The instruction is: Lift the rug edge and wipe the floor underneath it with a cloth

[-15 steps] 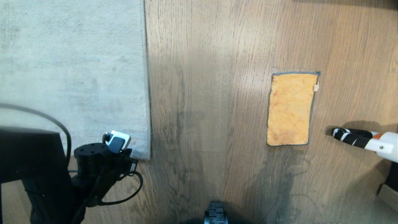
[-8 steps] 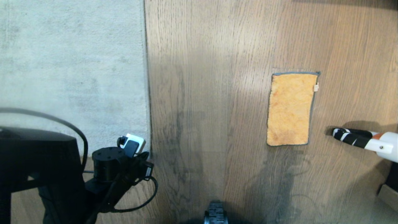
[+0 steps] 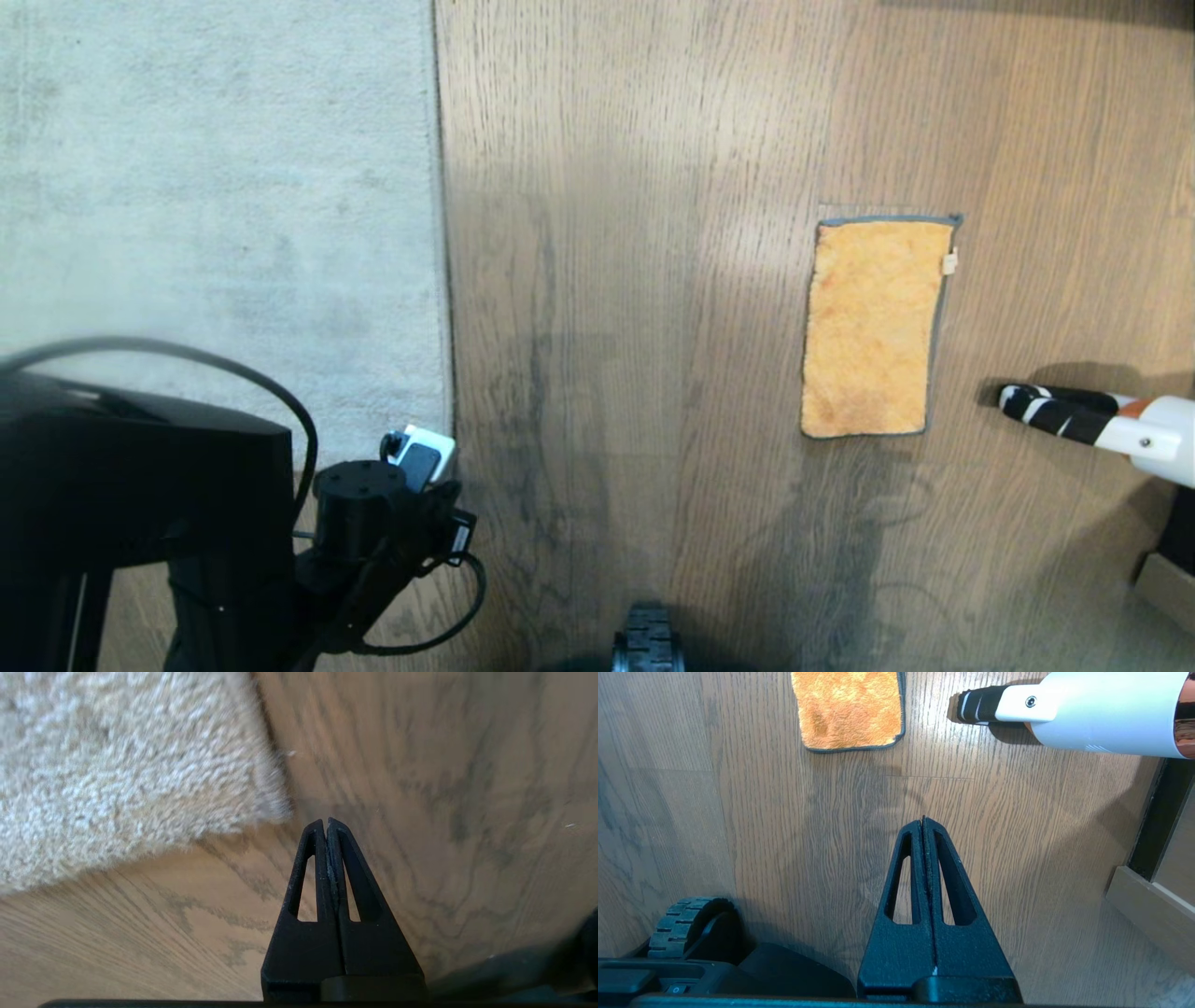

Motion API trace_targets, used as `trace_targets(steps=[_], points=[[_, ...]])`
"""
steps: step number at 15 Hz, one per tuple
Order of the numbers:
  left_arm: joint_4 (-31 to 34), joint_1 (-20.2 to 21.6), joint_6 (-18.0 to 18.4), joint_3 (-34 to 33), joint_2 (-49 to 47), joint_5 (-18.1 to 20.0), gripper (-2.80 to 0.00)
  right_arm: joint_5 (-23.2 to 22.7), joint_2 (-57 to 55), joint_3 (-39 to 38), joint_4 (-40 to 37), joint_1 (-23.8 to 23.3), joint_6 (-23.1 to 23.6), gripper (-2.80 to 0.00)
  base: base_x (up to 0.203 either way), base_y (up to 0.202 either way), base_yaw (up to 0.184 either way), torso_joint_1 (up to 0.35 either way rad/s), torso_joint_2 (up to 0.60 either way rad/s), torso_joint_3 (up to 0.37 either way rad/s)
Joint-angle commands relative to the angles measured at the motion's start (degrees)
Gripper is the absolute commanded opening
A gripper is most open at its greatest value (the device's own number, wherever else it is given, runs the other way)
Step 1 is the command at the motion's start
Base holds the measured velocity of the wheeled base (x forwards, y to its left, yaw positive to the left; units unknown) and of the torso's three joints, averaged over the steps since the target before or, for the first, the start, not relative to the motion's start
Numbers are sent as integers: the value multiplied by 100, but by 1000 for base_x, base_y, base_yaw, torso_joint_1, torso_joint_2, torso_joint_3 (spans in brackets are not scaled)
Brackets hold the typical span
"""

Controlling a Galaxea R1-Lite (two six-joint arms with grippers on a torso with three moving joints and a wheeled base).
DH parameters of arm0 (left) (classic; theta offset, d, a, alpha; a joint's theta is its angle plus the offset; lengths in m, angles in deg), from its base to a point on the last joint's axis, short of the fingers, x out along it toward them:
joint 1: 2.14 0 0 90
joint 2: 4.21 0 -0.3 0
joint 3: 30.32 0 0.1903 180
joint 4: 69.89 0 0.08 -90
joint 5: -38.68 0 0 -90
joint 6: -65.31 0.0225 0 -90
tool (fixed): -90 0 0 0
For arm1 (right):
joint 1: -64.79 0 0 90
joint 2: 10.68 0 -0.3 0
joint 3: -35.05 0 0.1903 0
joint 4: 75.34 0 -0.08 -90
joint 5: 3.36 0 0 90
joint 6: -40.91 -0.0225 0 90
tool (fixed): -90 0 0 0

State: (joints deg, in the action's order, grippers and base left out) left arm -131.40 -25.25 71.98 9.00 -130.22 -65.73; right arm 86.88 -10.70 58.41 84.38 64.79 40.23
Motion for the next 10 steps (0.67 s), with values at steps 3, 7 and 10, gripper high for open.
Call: trace_targets(steps=[3, 7, 10], points=[[-47, 179, 48, -26, -157, -77, -280, 2, -6, 0, 8, 0, -2, -280, 0, 0, 0, 0, 0, 0], [-441, 415, 240, -2, -364, -74, -280, 2, -6, 0, 8, 0, -2, -280, 0, 0, 0, 0, 0, 0], [-508, 457, 238, -48, -388, -88, -280, 2, -6, 0, 5, 0, -2, -280, 0, 0, 0, 0, 0, 0]])
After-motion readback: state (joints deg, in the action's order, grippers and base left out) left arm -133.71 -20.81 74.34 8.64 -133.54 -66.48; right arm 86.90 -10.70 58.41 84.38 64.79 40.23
